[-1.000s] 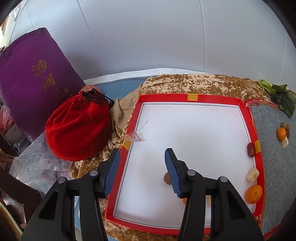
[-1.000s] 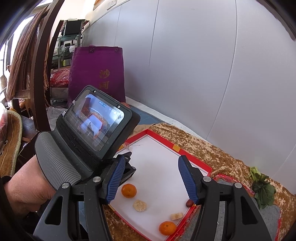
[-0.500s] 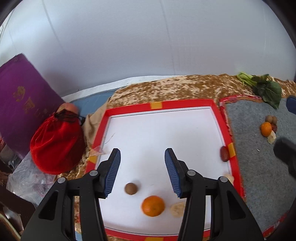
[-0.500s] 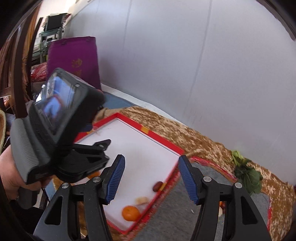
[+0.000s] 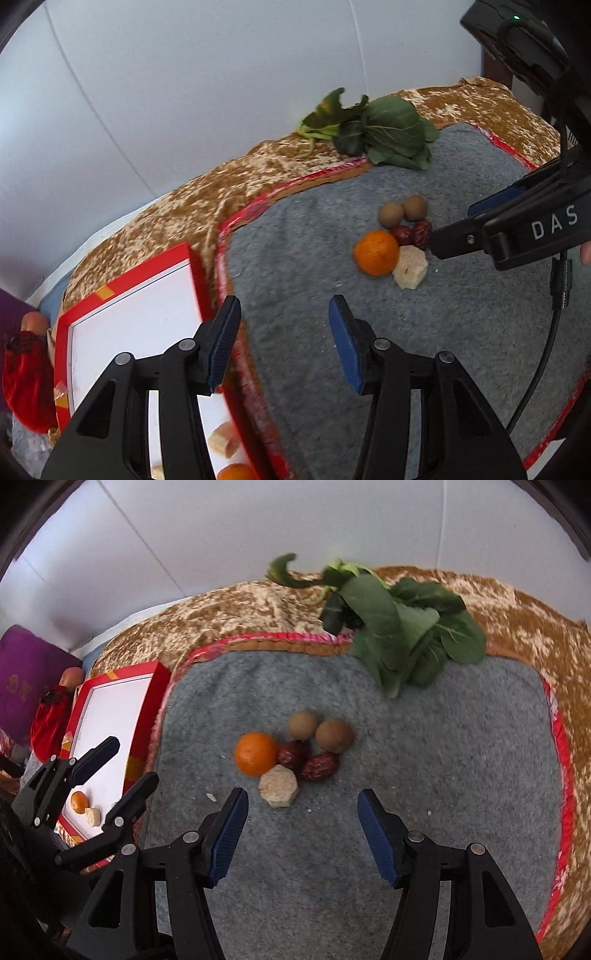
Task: Organize fruits
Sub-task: 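Move both open tools over the fruit on the grey mat, then grasp a mandarin with the left tool while the right tool grasps a red date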
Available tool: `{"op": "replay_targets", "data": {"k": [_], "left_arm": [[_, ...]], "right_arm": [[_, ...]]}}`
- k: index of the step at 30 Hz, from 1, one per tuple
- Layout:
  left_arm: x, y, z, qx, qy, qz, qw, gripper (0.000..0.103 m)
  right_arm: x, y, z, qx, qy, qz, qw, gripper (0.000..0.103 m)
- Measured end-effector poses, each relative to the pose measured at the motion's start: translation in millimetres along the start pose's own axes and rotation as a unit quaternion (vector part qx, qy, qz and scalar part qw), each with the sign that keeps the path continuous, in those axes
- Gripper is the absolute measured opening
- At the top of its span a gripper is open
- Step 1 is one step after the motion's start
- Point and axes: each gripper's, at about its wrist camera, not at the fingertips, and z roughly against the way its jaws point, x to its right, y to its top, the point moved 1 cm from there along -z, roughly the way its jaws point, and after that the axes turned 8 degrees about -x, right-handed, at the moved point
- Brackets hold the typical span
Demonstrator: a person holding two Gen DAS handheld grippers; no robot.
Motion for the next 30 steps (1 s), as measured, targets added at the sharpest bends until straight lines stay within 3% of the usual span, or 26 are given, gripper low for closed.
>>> {"op": "replay_targets", "data": {"k": [8,13,16,19,24,26,30], "left_arm": [[20.9,24.9,-25.9,0.004,-0.036,-0.011,0.9993,0.048],[17.7,32.3,-26.8,0.009,-0.082,0.001,0.9966,0.048],[18.3,31.8,-26.4,0.008,-0.089,-0.007,0.9960,0.048],[17.8,31.0,-23.5,0.012,-0.108,-0.012,0.9940,0.048],[24.7,26.8,-21.7,0.015,-0.110,-0.037,0.9932,0.048],[25.6,26.0,-24.3,0.012,-0.113,-0.039,0.9927,0.048],[21.4,28.4,-30.9,0.006,-0.122,-0.024,0.9922,0.048]], "right_arm": [[35.7,11.9,-14.7,-0.021,0.078,-0.085,0.993,0.060],[39.2,17.3,-20.1,-0.029,0.109,-0.111,0.987,0.041],[40.3,20.6,-28.5,-0.036,0.107,-0.121,0.986,0.034],[39.0,25.6,-38.0,-0.046,0.120,-0.133,0.983,0.033],[35.2,30.9,-43.7,-0.045,0.130,-0.141,0.980,0.029],[32.7,33.7,-54.2,-0.058,0.123,-0.143,0.980,0.020],[34.8,34.5,-53.7,-0.055,0.128,-0.150,0.979,0.020]]}}
